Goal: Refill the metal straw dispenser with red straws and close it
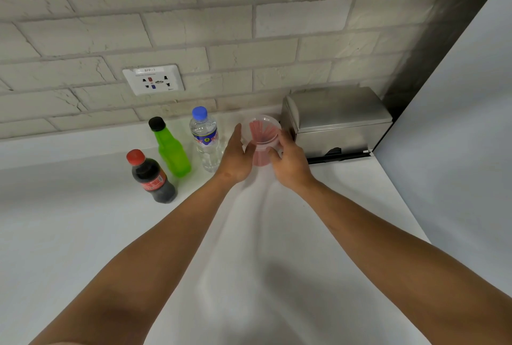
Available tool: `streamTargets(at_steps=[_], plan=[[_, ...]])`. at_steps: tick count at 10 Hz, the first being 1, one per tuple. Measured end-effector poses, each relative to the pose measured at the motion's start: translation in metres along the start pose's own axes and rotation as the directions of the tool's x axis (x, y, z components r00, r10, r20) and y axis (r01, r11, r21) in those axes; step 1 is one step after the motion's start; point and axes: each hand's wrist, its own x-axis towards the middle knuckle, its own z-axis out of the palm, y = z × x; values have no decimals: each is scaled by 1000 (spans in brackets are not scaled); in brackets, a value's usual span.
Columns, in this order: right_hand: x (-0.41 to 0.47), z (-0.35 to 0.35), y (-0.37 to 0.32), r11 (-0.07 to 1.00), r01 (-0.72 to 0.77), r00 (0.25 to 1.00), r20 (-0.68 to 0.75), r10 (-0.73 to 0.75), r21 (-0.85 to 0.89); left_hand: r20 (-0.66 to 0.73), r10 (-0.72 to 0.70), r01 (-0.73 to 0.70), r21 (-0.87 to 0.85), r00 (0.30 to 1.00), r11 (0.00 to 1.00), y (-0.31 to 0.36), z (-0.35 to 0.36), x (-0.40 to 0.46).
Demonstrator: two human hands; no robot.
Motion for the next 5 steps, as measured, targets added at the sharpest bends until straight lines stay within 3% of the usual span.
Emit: streamTargets(at_steps=[3, 5], plan=[[0, -4, 1, 1000, -2, 1000, 31, 2, 10, 12, -9, 9, -7, 1000, 1000, 0, -1, -2], [-24, -32, -15, 988, 30, 999, 41, -36, 150, -28, 89, -86, 73, 996, 994, 13, -6, -22]])
